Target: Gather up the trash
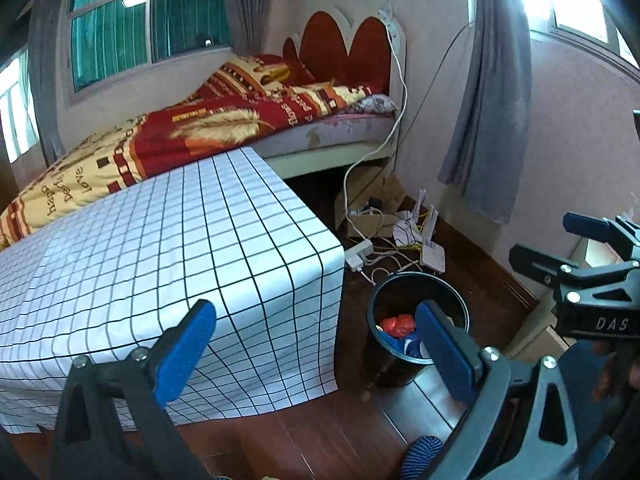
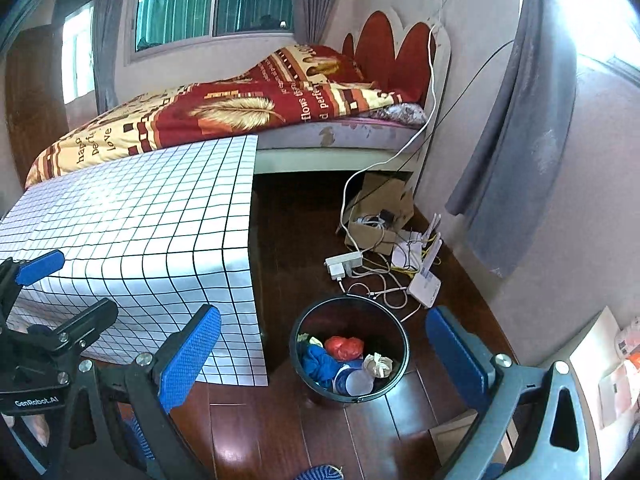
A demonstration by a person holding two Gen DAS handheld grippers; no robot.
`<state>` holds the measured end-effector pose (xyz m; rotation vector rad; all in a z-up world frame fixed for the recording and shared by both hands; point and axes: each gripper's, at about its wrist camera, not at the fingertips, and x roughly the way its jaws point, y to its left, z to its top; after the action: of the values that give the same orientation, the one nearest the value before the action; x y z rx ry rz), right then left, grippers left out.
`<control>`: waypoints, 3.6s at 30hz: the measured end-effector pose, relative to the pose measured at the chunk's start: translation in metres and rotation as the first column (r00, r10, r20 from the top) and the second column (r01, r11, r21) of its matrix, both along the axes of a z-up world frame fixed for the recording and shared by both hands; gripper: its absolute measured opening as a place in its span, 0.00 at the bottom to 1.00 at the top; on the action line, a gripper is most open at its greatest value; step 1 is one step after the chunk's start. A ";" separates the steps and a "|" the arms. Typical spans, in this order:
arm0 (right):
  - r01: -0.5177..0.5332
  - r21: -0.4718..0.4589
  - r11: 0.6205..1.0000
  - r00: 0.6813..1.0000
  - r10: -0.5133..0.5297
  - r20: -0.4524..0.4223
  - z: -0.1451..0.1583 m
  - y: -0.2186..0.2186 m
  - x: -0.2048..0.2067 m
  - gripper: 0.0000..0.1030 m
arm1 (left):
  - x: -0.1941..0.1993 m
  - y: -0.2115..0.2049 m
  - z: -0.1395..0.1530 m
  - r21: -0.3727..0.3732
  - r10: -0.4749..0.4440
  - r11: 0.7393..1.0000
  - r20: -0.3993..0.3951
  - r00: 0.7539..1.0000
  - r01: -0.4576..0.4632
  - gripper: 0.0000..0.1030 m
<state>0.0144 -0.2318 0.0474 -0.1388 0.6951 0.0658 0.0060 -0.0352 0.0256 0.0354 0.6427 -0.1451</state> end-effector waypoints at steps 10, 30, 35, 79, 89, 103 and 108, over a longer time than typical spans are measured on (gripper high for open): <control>0.015 0.026 1.000 0.998 -0.017 0.063 0.028 -0.010 -0.029 1.00 | -0.017 -0.006 0.021 0.002 -0.004 1.000 0.073 0.997 0.004 0.98; 0.018 0.017 1.000 0.996 -0.019 0.090 0.039 -0.009 -0.031 1.00 | -0.018 -0.007 0.028 -0.001 -0.002 1.000 0.094 0.996 0.002 0.99; 0.014 0.014 1.000 0.996 -0.015 0.090 0.040 -0.009 -0.031 1.00 | -0.016 -0.006 0.030 -0.002 -0.007 1.000 0.095 0.995 0.007 0.99; 0.012 0.020 1.000 0.996 -0.014 0.086 0.037 -0.005 -0.031 1.00 | -0.017 -0.002 0.031 0.005 -0.009 1.000 0.098 0.995 0.008 0.99; 0.013 0.019 1.000 0.997 -0.015 0.082 0.035 -0.004 -0.031 1.00 | -0.018 -0.001 0.030 0.007 -0.008 1.000 0.099 0.995 0.008 0.99; 0.008 0.014 1.000 0.997 -0.009 0.078 0.032 -0.002 -0.030 1.00 | -0.015 0.003 0.025 0.010 0.009 1.000 0.092 0.996 -0.010 0.99; 0.008 0.012 1.000 0.997 -0.009 0.078 0.031 -0.002 -0.031 1.00 | -0.016 0.006 0.029 0.007 0.004 1.000 0.117 0.993 -0.005 0.99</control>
<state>-0.0166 -0.2338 0.0784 -0.1266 0.6168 0.0558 -0.0100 -0.0292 0.0548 0.0487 0.5258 -0.1352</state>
